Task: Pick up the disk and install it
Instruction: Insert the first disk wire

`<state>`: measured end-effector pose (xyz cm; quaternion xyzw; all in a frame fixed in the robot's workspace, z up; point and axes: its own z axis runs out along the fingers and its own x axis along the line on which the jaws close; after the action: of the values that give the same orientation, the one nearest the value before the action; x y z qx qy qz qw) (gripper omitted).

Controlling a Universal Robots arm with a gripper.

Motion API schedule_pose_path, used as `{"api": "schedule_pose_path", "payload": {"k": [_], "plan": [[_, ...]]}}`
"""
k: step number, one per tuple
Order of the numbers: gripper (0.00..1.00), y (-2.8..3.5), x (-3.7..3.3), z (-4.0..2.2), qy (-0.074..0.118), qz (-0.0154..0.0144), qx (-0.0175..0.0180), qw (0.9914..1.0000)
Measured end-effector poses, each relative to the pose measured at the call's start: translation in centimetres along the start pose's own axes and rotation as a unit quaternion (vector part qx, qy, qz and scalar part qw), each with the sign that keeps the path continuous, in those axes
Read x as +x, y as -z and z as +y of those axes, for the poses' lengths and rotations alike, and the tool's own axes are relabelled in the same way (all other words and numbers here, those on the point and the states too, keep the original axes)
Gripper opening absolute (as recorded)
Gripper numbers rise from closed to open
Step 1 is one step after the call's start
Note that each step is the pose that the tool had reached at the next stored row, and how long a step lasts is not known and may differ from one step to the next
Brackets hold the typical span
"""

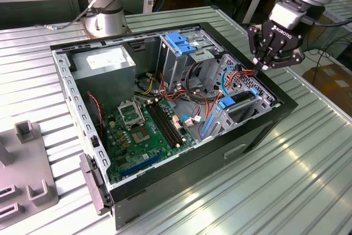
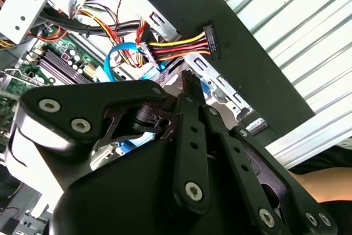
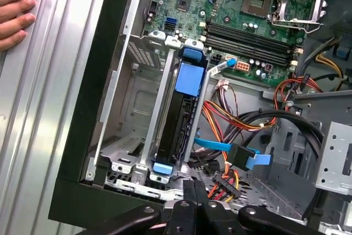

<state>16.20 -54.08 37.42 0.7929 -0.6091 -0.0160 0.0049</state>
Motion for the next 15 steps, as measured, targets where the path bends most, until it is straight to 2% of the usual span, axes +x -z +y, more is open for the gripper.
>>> {"api": "schedule_pose_path", "payload": {"k": [2,5,6,10,15], "plan": [[0.10,0.01,0.01,-0.08,0.012,0.0004,-0.0002,0.99992],[0.10,-0.03,0.06,-0.25,0.036,0.0010,-0.0007,0.99934],[0.10,-0.03,0.11,-0.52,0.042,0.0012,-0.0008,0.99913],[0.10,-0.01,0.09,-1.62,0.042,0.0012,-0.0007,0.99910],[0.10,0.00,-0.46,-2.21,0.047,0.0016,-0.0008,0.99891]]}}
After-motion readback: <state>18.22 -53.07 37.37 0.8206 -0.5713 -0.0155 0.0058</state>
